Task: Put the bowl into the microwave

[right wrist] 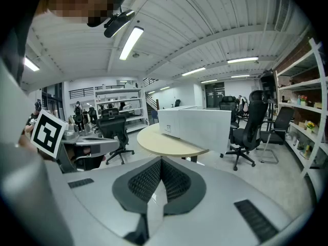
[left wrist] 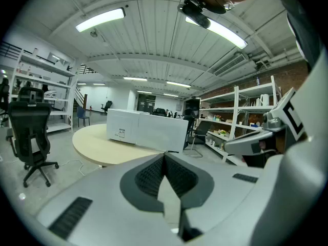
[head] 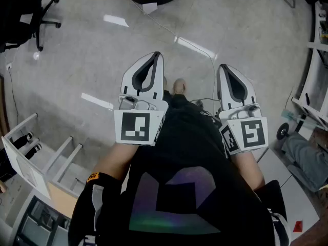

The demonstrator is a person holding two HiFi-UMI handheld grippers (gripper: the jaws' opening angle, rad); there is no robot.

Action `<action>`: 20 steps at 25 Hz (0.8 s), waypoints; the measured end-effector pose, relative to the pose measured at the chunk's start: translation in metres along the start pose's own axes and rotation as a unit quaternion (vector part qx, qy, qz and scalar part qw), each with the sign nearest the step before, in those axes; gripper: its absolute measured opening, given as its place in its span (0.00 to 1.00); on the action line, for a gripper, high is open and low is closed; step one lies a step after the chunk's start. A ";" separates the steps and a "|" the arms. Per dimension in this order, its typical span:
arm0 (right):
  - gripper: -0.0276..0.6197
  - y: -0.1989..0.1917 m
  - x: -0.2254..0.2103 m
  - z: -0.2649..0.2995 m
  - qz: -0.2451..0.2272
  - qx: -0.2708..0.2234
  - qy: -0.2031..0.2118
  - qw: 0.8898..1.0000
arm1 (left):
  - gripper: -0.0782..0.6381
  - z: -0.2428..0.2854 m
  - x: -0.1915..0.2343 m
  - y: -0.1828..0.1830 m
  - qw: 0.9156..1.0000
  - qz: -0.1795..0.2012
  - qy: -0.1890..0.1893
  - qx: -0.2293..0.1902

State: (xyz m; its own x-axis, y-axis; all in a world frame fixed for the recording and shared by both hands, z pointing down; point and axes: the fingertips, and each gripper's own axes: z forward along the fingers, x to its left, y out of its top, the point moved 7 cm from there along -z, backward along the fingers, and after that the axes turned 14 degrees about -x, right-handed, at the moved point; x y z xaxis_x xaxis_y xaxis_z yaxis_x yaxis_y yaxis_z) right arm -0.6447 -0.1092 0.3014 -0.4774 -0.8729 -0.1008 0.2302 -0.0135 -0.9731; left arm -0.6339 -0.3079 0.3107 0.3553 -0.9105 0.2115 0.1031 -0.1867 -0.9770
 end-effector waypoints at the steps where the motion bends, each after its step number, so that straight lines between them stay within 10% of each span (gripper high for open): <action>1: 0.07 0.003 0.005 0.005 -0.001 -0.001 0.001 1.000 | 0.17 -0.001 0.006 0.003 1.000 -0.001 0.000 -0.001; 20: 0.06 0.003 -0.022 0.059 -0.017 0.011 0.130 0.991 | 0.17 0.018 0.025 0.008 0.992 0.021 0.122 -0.038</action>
State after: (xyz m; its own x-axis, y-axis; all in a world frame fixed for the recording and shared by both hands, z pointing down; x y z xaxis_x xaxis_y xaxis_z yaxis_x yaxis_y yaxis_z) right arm -0.5832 -0.1185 0.3126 -0.6873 -0.7162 -0.1214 0.2274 -0.0534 -0.9723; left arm -0.6069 -0.3256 0.3085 0.1224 -0.9784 0.1664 0.0202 -0.1652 -0.9861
